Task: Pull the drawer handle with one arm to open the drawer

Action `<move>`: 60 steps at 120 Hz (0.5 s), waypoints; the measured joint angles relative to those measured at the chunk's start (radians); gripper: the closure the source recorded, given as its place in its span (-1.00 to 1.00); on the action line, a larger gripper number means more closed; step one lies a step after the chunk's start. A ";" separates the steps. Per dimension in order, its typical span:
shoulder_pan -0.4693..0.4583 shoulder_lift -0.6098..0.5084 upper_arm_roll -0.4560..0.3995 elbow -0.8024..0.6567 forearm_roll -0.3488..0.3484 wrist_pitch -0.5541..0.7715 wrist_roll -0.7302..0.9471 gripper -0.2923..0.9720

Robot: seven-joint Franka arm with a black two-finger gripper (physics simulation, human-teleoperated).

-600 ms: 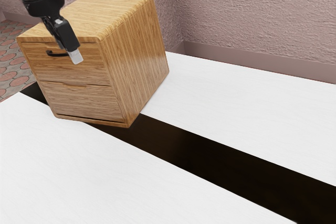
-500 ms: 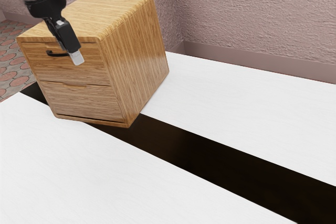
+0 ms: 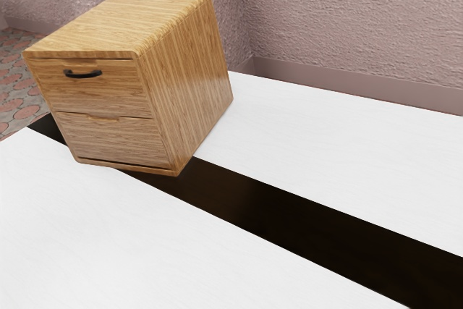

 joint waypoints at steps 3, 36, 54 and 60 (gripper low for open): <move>0.033 0.010 -0.013 0.004 0.005 0.011 0.045 -0.54; 0.032 0.109 -0.060 -0.058 -0.105 0.259 0.594 -0.53; 0.028 0.019 -0.036 -0.257 -0.266 0.503 0.872 -0.54; 0.031 0.016 -0.034 -0.262 -0.311 0.558 0.955 -0.54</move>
